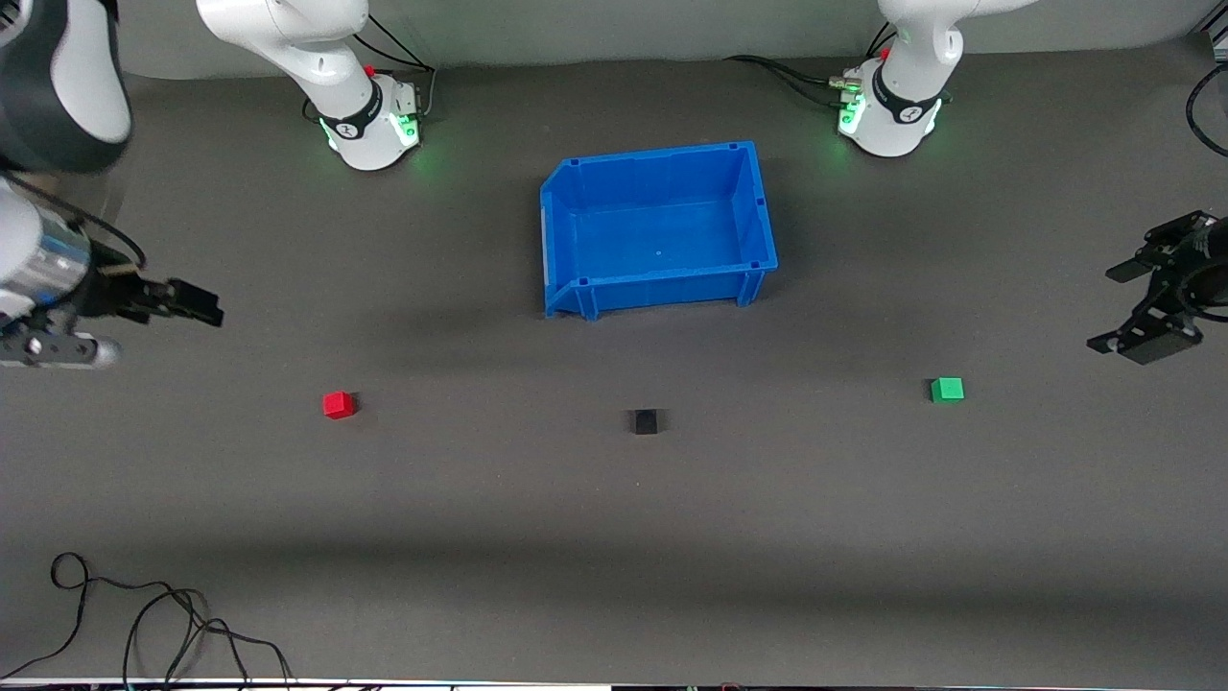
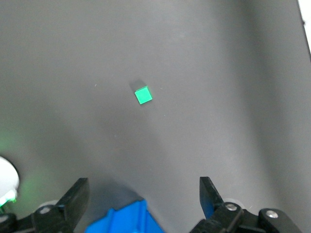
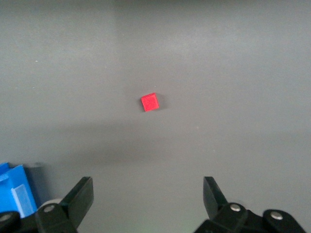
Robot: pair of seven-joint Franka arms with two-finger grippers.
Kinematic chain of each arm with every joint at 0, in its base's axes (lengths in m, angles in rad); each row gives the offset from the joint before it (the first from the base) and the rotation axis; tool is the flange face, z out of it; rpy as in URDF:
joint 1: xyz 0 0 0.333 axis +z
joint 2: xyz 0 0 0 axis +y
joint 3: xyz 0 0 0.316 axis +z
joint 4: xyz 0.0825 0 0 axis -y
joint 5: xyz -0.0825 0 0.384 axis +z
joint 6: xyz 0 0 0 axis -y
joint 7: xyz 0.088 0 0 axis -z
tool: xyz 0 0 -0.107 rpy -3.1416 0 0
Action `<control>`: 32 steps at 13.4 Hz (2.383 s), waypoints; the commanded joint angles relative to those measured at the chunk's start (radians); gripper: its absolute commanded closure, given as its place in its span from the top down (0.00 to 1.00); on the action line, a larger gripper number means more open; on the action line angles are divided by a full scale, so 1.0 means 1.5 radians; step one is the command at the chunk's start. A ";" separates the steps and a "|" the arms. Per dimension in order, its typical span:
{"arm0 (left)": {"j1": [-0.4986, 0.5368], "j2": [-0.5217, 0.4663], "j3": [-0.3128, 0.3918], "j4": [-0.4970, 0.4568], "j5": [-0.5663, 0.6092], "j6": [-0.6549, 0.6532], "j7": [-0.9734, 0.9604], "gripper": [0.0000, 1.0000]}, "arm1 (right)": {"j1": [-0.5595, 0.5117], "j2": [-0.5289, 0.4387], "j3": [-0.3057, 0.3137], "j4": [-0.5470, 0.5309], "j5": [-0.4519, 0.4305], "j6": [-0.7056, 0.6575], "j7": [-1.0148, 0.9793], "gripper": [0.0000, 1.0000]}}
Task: Attach green and red cubes to black cube
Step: 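Move the right gripper toward the red cube while the left gripper reaches the green cube, then lower and close the right gripper on the red cube while the left grasps green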
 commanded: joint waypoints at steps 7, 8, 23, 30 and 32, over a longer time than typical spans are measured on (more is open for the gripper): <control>0.084 0.062 -0.006 -0.095 -0.150 0.089 -0.151 1.00 | 0.008 0.228 0.000 -0.021 -0.004 0.215 -0.058 1.00; 0.085 0.063 -0.006 -0.137 -0.171 0.135 -0.132 1.00 | 0.008 0.250 0.000 -0.028 -0.004 0.249 -0.058 1.00; 0.098 0.253 -0.007 -0.338 -0.422 0.521 0.282 1.00 | 0.030 0.307 0.000 -0.179 -0.009 0.499 -0.059 0.86; 0.097 0.273 -0.007 -0.339 -0.445 0.526 0.282 0.79 | 0.026 0.297 -0.002 -0.187 -0.008 0.491 -0.062 0.69; 0.096 0.269 -0.007 -0.339 -0.445 0.524 0.282 0.49 | 0.023 0.296 -0.003 -0.194 -0.008 0.492 -0.063 0.68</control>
